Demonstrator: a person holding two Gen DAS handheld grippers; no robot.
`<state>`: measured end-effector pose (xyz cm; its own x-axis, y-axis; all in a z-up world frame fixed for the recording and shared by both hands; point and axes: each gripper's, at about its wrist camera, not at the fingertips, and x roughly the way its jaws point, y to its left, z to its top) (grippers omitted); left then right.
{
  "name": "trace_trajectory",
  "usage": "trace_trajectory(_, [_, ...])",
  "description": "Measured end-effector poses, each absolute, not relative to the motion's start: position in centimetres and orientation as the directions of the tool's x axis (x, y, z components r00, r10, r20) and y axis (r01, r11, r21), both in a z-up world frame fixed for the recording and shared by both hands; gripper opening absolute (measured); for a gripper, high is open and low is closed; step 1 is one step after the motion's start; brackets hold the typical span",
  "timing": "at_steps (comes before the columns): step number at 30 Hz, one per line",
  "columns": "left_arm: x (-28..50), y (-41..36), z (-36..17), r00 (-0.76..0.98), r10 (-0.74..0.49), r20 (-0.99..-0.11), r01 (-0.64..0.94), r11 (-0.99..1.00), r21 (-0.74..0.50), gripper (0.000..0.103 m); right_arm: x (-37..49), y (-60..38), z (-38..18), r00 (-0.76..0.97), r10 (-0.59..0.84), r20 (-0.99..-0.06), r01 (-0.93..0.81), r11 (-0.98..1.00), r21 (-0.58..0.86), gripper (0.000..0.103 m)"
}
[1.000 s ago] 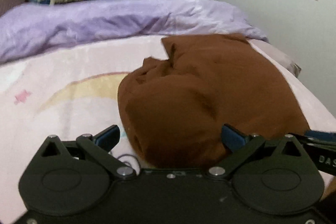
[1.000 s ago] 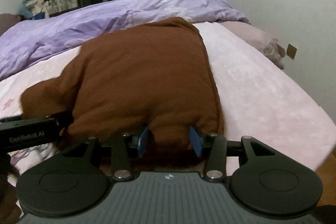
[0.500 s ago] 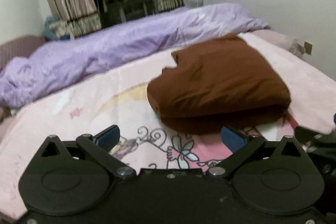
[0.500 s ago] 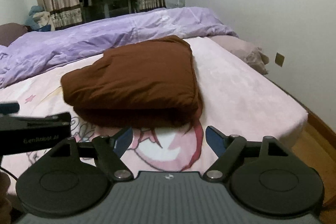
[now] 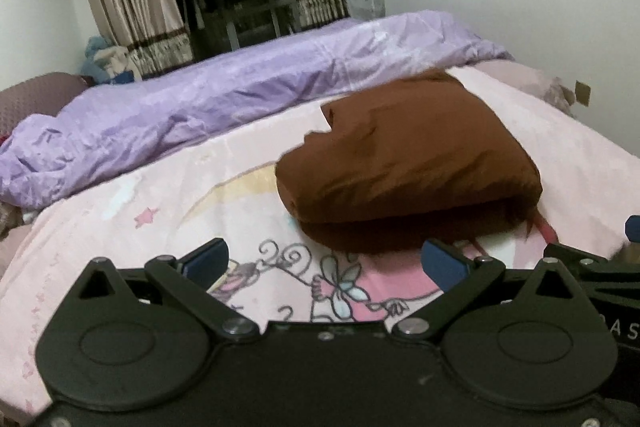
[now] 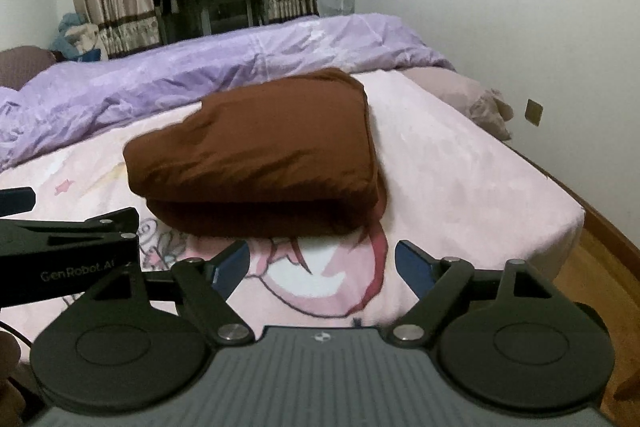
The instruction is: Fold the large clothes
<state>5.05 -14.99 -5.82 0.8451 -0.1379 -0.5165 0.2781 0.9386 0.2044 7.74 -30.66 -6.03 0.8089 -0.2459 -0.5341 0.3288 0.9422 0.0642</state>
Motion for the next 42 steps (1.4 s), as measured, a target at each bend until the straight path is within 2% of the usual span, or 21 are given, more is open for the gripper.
trace_trajectory(4, [5.54, -14.86, -6.24, 0.827, -0.155, -0.540, 0.292, 0.940, 0.178, 0.103, 7.62, -30.85, -6.39, 0.806, -0.242, -0.540, 0.330, 0.941, 0.071, 0.097])
trace_trajectory(42, [5.19, -14.57, -5.73, 0.837, -0.165, -0.523, 0.288, 0.943, 0.165, 0.103, 7.18, -30.53, -6.05, 0.816, -0.244, -0.524, 0.325, 0.943, 0.067, 0.097])
